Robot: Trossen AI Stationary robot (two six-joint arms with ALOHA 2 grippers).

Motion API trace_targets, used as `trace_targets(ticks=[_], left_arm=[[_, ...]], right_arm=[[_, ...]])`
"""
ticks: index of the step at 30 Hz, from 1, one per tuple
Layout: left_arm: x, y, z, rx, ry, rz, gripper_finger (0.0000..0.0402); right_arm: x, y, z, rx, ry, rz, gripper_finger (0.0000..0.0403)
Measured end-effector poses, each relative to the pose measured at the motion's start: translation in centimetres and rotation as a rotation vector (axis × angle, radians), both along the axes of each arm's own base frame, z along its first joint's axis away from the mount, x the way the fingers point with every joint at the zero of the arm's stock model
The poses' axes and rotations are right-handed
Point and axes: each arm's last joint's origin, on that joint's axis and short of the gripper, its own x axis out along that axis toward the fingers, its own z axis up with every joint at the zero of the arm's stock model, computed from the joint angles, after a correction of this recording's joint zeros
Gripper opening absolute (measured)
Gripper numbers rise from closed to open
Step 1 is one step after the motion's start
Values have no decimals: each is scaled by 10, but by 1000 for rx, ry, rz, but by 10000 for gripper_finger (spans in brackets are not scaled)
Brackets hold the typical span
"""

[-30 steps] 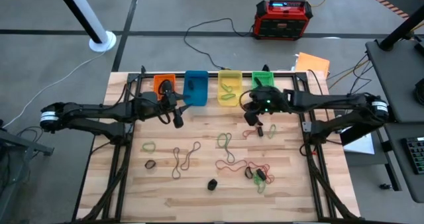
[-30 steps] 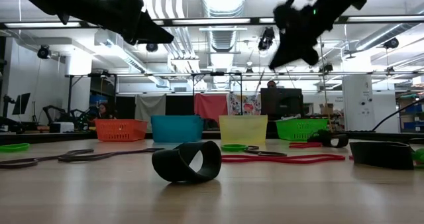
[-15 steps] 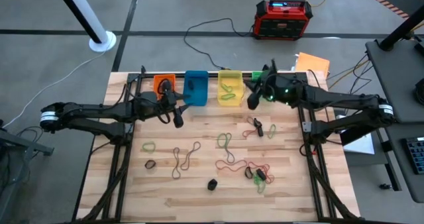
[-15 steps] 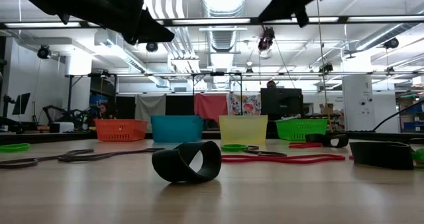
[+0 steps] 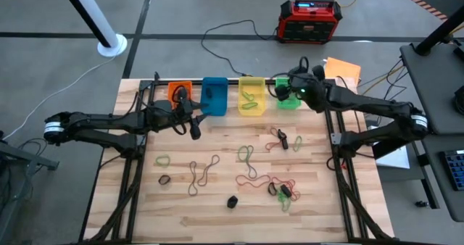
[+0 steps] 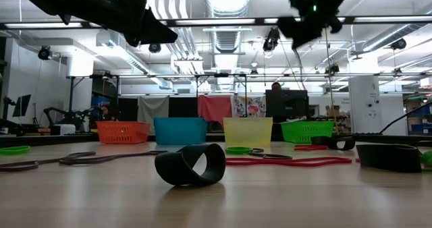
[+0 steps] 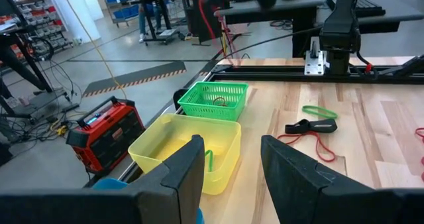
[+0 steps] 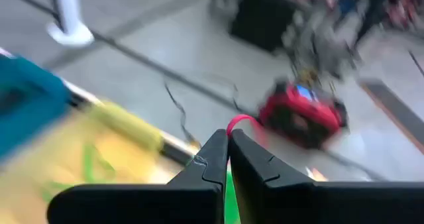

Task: Sort rubber bands into baskets
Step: Put the red rubber band into the green bin

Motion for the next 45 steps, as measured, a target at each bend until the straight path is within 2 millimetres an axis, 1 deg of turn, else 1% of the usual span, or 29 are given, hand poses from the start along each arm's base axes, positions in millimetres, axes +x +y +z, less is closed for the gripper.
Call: trace_targets(ticks=[4,8,11,14,19,27,32,39,45], left_arm=[[0,0,0,-1,-1,0,134],[0,0,0,-1,-1,0,134],[0,0,0,-4,2,1,134],[0,0,-1,-7,5,1,134],[-1,0,-3,-20,5,4,134],[-1,0,-3,-28,1,5,134],[-1,0,-3,-43,-3,8,134],[-1,0,-3,-53,-6,9,134],[-1,0,-5,-71,6,13,134]], right_arm=[[3,-16,-25,93,94,-52,9],[9,-30,-43,147,137,-62,9],[15,-40,-53,152,176,-65,9],[16,-49,-61,160,208,-81,9],[12,-63,-72,185,251,-127,9],[2,-82,-83,222,309,-189,9],[-4,-87,-93,282,346,-214,9],[-2,-89,-100,304,363,-209,9],[1,-89,-106,361,316,-185,9]])
